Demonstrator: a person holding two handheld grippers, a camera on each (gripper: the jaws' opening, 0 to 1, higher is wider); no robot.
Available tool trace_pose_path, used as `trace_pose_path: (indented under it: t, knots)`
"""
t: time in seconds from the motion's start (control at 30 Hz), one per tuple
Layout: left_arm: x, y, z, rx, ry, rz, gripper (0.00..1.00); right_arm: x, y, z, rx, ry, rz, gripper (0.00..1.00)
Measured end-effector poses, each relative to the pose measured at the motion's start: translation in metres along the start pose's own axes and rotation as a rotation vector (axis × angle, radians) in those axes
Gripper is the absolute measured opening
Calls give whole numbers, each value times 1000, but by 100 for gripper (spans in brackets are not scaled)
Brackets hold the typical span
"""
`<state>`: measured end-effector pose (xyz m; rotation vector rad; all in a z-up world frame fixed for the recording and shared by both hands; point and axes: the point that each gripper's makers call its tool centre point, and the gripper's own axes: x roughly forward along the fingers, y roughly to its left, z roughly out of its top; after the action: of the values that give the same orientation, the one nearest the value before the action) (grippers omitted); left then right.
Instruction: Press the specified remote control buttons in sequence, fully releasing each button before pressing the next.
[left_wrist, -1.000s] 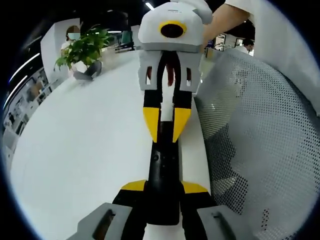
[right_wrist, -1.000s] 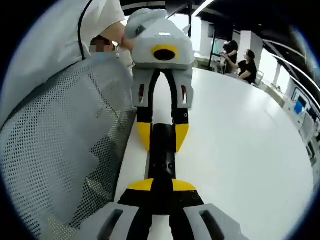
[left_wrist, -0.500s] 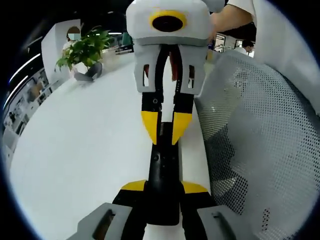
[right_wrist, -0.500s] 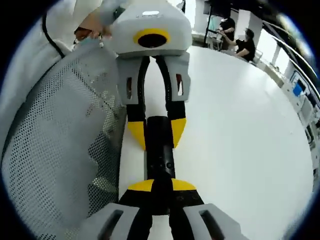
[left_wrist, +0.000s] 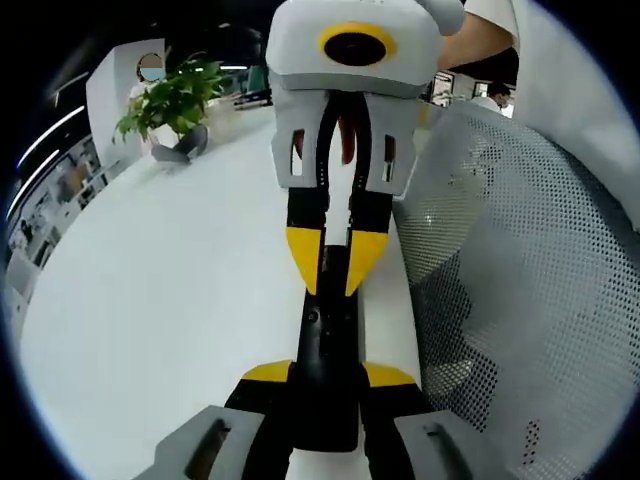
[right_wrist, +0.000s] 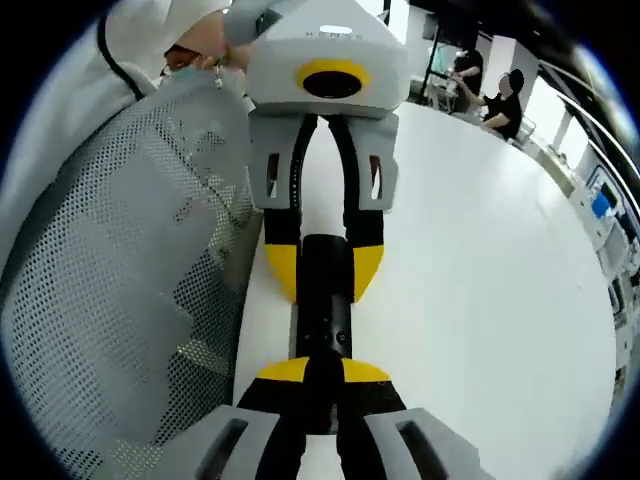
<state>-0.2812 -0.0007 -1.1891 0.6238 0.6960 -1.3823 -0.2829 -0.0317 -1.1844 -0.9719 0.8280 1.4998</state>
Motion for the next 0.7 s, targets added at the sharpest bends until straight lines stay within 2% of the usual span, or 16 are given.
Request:
trace_pose_path:
  t: [0.07, 0.13, 0.17, 0.2, 0.27, 0.37, 0.47, 0.57, 0.63, 0.7]
  knots:
    - [0, 0, 0, 1, 1, 0, 24, 1, -1, 1, 9, 15, 7, 6]
    - [0, 0, 0, 0, 0, 0, 24, 1, -1, 0, 71, 23, 14, 6]
    - [0, 0, 1, 0, -2, 1, 24, 1, -3, 0, 73, 20, 16, 6]
    - [0, 0, 1, -2, -3, 3, 24, 1, -2, -1, 119, 20, 14, 6]
    - [0, 0, 1, -5, -4, 3, 24, 1, -2, -2, 99, 11, 0, 6]
    - [-1, 0, 2, -8, -6, 5, 24, -1, -2, -1, 189, -99, -52, 6]
    - [-1, 0, 3, -9, -8, 7, 24, -2, -2, -1, 162, -180, -117, 6]
    - [-1, 0, 2, -12, -10, 8, 24, -4, -3, 0, 253, -260, -149, 6]
    - [-1, 0, 1, -13, -9, 9, 24, -4, -1, 0, 196, -263, -154, 6]
    - [-1, 1, 1, -14, -8, 12, 24, -2, 0, 2, 82, -243, -136, 4]
